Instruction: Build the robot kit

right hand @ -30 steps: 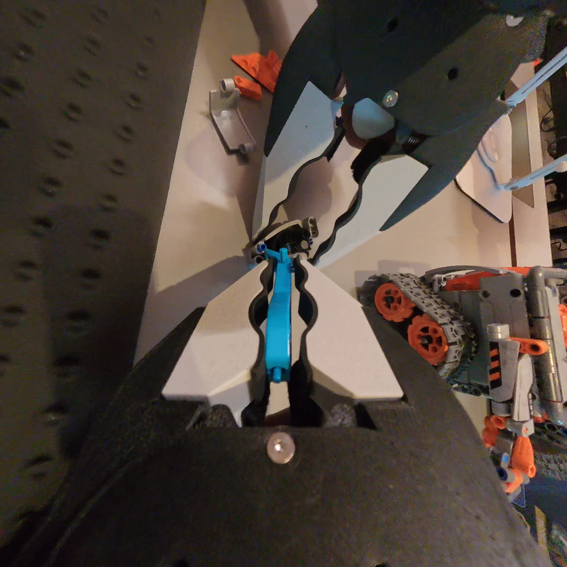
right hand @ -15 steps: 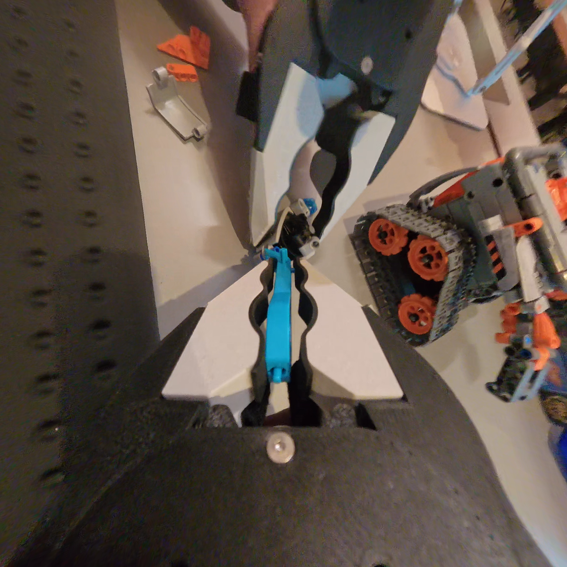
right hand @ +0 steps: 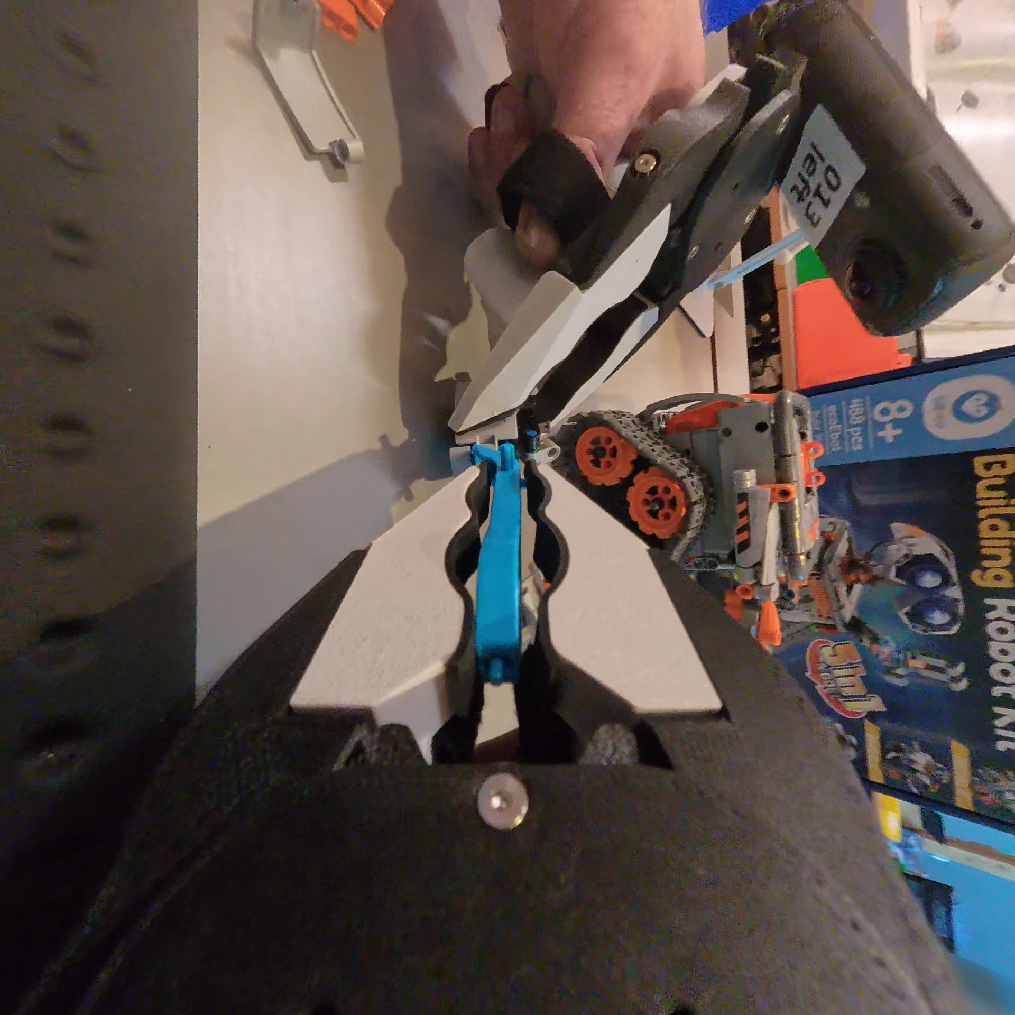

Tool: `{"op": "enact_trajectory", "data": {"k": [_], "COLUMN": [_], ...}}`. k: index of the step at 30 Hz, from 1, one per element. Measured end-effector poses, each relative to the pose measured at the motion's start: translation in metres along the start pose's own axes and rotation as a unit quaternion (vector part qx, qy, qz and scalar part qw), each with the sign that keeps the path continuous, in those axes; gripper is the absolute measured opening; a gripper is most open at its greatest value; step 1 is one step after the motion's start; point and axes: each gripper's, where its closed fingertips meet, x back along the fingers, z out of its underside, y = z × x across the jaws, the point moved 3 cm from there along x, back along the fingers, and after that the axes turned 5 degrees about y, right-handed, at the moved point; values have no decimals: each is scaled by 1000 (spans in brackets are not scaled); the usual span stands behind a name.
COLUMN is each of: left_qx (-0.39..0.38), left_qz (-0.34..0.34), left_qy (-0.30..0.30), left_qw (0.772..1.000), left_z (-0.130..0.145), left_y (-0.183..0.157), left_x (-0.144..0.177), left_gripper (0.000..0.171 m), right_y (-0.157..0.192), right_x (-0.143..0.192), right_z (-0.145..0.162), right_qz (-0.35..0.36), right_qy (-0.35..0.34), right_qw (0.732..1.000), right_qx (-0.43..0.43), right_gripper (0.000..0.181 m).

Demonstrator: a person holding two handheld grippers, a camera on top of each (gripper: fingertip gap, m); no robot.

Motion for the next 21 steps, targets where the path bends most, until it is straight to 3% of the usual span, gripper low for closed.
{"op": "enact_trajectory", "data": {"k": [8, 21], "left_qx": [15, 85], "left_qz": [0, 46], "left_qy": [-11, -52], "left_qw": [1000, 994], "left_z": [1, -2], "left_y": [2, -2], "left_x": [-4, 0], "left_gripper": [38, 37], "right_y": [7, -2], "right_x": [-2, 6], "right_z": [1, 5], "right_qz": [43, 51], "right_qy": [22, -3], "right_qw": [996, 999], "right_qx": [77, 17], "right_gripper": [11, 11]}}
